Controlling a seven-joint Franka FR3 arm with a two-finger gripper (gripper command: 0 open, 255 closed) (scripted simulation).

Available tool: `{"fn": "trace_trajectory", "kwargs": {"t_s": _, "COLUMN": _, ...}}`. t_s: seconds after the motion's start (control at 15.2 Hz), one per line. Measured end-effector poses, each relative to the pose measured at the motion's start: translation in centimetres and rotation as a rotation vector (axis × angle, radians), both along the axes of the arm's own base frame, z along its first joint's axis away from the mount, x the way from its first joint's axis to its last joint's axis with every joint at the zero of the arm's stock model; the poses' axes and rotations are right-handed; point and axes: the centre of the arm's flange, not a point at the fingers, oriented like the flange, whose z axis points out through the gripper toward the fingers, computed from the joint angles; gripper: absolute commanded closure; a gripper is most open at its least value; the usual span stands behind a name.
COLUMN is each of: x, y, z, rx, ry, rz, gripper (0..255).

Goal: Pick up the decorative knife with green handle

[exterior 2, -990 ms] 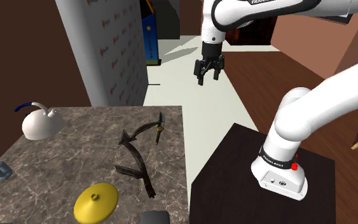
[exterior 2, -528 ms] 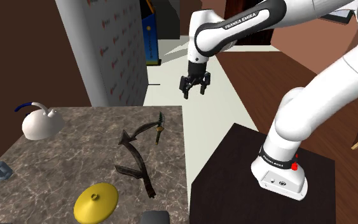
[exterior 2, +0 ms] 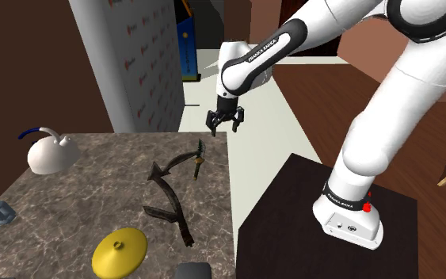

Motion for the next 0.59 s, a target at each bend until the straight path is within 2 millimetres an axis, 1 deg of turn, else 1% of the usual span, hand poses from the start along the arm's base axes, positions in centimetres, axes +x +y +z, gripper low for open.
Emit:
{"fn": "trace_trajectory", "kwargs": {"t_s": 0.07, "x": 0.7, "y": -0.1, "z": -1.4, "rx": 0.003, "ry": -0.003, "rz": -0.013, "gripper": 0}}
{"fn": "trace_trajectory", "kwargs": {"t_s": 0.2, "x": 2.2, "y": -0.1, "z": -3.2, "rx": 0.008, "ry": -0.011, "rz": -0.04, "gripper": 0}}
{"fn": "trace_trajectory", "kwargs": {"t_s": 0.59, "x": 7.2, "y": 0.8, "z": -8.9, "rx": 0.024, "ry": -0.035, "rz": -0.118, "gripper": 0}}
